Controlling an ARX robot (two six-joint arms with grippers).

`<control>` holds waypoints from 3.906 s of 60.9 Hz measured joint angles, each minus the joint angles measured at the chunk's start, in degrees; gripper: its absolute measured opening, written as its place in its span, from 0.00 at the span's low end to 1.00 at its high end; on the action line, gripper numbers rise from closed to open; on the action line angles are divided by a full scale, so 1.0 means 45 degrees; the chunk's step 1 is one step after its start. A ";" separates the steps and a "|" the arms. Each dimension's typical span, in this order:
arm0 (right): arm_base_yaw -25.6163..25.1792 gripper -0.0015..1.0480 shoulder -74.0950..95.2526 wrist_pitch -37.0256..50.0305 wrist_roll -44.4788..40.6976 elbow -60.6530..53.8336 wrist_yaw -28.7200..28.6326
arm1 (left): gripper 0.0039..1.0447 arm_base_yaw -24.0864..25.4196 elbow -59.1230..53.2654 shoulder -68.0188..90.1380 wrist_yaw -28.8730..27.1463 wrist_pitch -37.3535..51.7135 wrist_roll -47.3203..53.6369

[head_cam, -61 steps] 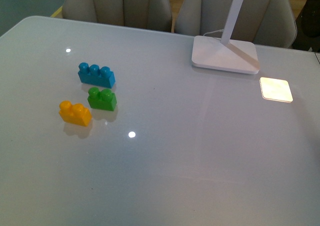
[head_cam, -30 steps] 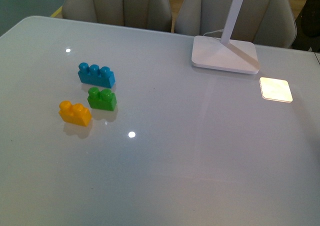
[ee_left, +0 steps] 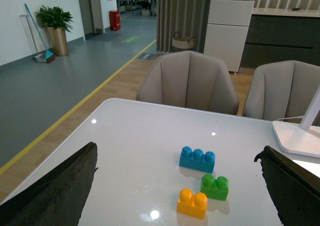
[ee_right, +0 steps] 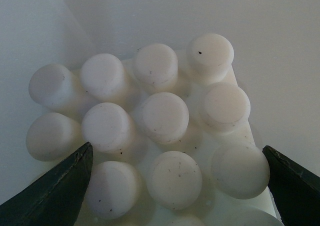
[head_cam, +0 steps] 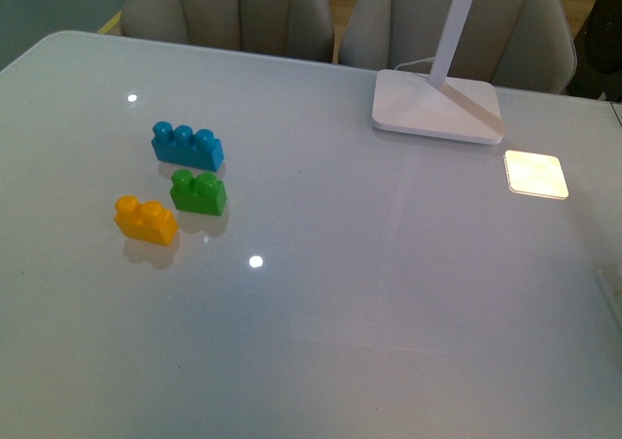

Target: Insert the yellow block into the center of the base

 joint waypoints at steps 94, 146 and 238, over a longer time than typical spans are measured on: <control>1.3814 0.92 0.0418 -0.2667 1.0244 0.2803 0.8971 | 0.93 0.0000 0.0000 0.0000 0.0000 0.0000 0.0000; 1.6223 0.92 0.1195 -0.7426 1.2327 0.7810 1.0127 | 0.93 0.0000 0.0000 0.0000 0.0000 0.0000 0.0000; 1.2944 0.92 -0.5683 -0.4197 1.0083 0.2108 0.7626 | 0.93 0.0000 0.0000 0.0000 0.0000 0.0000 0.0000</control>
